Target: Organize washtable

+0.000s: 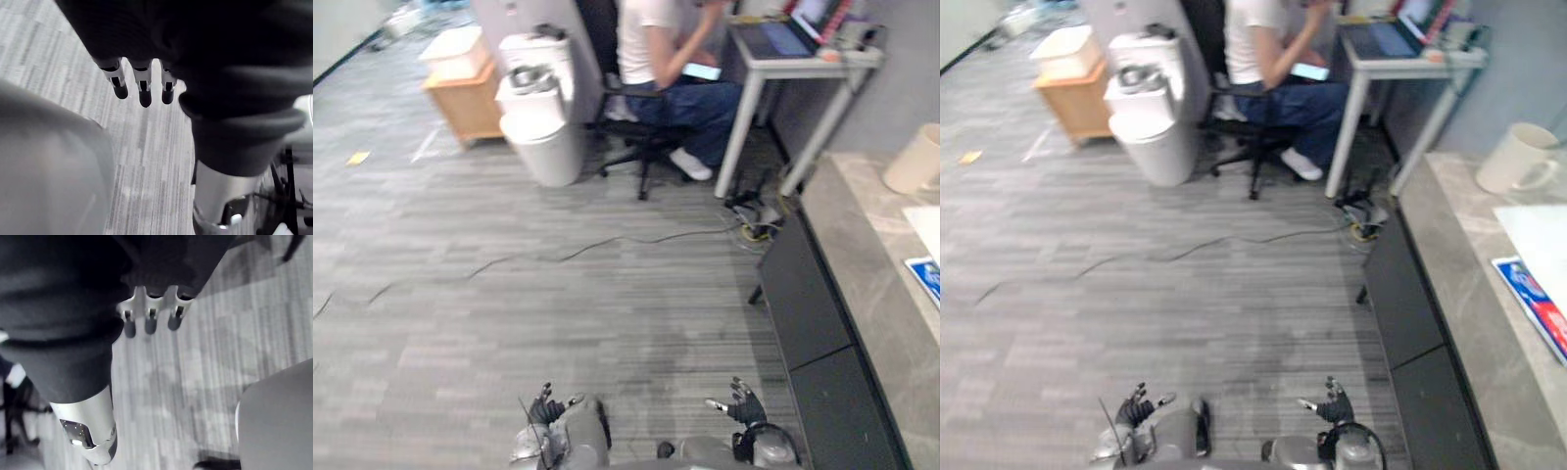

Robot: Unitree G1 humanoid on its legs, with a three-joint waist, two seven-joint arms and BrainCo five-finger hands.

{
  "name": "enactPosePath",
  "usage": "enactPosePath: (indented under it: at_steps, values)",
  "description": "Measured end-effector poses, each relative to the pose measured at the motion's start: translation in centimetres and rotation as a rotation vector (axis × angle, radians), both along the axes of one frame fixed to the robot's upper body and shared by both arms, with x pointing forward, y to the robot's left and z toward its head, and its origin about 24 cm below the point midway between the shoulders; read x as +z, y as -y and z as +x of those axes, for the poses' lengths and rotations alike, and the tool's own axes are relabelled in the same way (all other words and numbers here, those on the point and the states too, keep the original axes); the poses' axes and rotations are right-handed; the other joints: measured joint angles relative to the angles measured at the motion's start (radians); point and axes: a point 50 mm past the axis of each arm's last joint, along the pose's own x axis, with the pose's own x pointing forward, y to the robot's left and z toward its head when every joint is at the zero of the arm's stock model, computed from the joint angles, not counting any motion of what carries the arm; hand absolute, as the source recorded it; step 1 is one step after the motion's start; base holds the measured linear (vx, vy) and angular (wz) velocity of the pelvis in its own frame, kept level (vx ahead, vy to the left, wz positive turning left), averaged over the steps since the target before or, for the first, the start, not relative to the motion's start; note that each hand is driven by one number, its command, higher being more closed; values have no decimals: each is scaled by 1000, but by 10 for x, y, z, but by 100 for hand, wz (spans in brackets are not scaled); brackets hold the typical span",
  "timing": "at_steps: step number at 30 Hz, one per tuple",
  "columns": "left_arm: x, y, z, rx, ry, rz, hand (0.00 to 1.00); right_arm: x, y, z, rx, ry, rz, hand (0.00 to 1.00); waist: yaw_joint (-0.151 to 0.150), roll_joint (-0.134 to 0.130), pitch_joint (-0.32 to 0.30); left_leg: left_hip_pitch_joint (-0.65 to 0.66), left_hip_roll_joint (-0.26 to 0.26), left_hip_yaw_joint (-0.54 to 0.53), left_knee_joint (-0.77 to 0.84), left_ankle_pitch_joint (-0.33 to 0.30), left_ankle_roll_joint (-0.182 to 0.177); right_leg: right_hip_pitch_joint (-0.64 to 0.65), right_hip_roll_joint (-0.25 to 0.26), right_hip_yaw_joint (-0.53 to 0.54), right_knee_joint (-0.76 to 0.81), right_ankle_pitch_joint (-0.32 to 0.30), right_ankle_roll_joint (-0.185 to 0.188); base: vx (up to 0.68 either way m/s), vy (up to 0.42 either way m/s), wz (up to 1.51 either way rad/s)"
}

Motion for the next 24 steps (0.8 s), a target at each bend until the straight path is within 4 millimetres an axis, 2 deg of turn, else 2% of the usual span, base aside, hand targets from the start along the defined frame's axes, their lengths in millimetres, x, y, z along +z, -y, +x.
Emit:
enactPosePath:
  at_steps: [1,2,3,4,5,6,7,8,9,10,12,13,14,16,17,18,19,20,21,22,23,24]
  values:
    - [0,0,-1,0,-1,1,0,0,0,-1,1,-3,-1,0,2,-3,-5,4,-3,5,18,33,17,4,-6,33,8,-16,10,473,376,-145]
    - [-1,-3,-4,2,-10,7,0,-2,-1,-6,-5,-17,-1,0,1,-11,-27,14,-17,25,45,80,57,10,-29,88,17,-38,32,411,341,-113]
    - [-1,-3,-5,4,-12,8,0,-3,-1,-9,-8,-24,-3,0,1,-11,-38,22,-17,47,58,94,78,5,-36,104,38,-43,45,637,518,-155]
    - [-1,-4,-6,9,-15,9,0,-3,-2,-9,-5,-27,-6,0,7,-21,-40,49,-16,107,73,139,114,-29,-47,118,134,-61,77,587,497,-157]
    - [-1,-12,-7,12,-20,29,0,-4,-11,-9,1,-29,13,0,8,-54,-51,86,-23,182,75,111,127,-99,-74,91,279,-64,131,567,474,-150]
    - [-1,-14,-8,6,-26,33,0,-4,-15,-8,3,-28,21,0,-1,-59,-52,108,-26,207,65,99,141,-143,-88,56,349,-55,171,323,288,-129]
    - [-3,-14,-9,-10,-49,36,0,-3,-16,-4,25,-20,18,0,-4,-66,-54,179,-32,267,23,90,153,-200,-130,-40,440,-55,173,359,325,-130]
    - [-5,-11,-11,-19,-67,28,0,-4,-14,-2,51,-30,6,0,-2,-48,-48,264,-31,310,-38,88,156,-223,-163,-157,458,-69,148,334,313,-141]
    - [-6,-9,-11,-28,-73,24,0,-3,-12,0,66,-26,-4,0,-4,-31,-42,320,-22,338,-82,88,156,-232,-174,-250,445,-77,132,364,342,-111]
    - [-6,-8,-11,-37,-76,25,0,-3,-12,2,73,-21,-6,0,-6,-26,-44,350,-14,359,-108,88,156,-244,-177,-308,430,-81,126,253,226,-91]
    - [-4,-9,-2,-73,-67,39,0,0,-17,13,106,2,-8,0,-20,-25,-43,405,-1,436,-174,87,155,-330,-181,-523,350,-71,109,238,179,-83]
    - [-4,-9,0,-85,-66,41,0,1,-17,15,110,5,-8,0,-28,-25,-42,408,-1,450,-181,87,155,-353,-182,-575,318,-57,89,256,118,-67]
    - [-4,-7,2,-104,-73,41,0,1,-15,16,109,4,-14,0,-33,-23,-41,418,-5,473,-189,87,154,-384,-176,-658,244,-13,50,351,90,-62]
    - [-6,-6,0,-109,-87,38,0,-1,-12,13,100,-6,-20,0,-37,-32,-43,456,-35,478,-190,74,120,-379,-141,-669,70,148,8,366,2,-56]
    - [-9,1,-4,-115,-104,22,0,0,-5,13,86,0,-29,0,-41,-16,-36,502,-44,466,-186,31,64,-353,-130,-669,49,205,-81,360,-24,-47]
    - [-10,9,-4,-135,-107,6,0,2,0,18,71,11,-44,0,-46,31,-35,516,-16,463,-172,21,44,-345,-109,-667,64,167,-67,337,-38,-34]
    - [-9,12,-1,-145,-99,-3,0,3,2,19,63,19,-45,0,-60,39,-31,511,-11,458,-137,18,40,-341,-108,-665,68,149,-57,299,-61,-16]
    - [-8,17,1,-153,-89,-15,0,3,2,19,54,22,-41,0,-65,39,-29,476,18,457,-16,18,38,-323,-109,-657,70,126,-49,316,-129,-7]
    - [-9,16,-1,-143,-94,-18,0,4,1,20,53,26,-40,0,-64,35,-24,425,69,446,179,25,26,-279,-98,-640,58,113,-59,317,-136,-17]
    - [-9,18,-2,-140,-92,-24,0,3,0,18,54,19,-40,0,-61,36,-23,394,100,424,290,26,15,-250,-84,-630,44,107,-58,297,-133,-50]
    - [-7,16,2,-123,-67,-23,0,2,-2,15,54,10,-35,0,-50,26,-17,345,144,389,465,21,18,-202,-63,-599,30,92,-61,278,-106,-79]
    - [-5,15,4,-108,-51,-22,0,2,-4,13,57,7,-29,0,-46,20,-15,301,160,364,560,18,22,-163,-54,-567,24,78,-63,313,-98,-89]
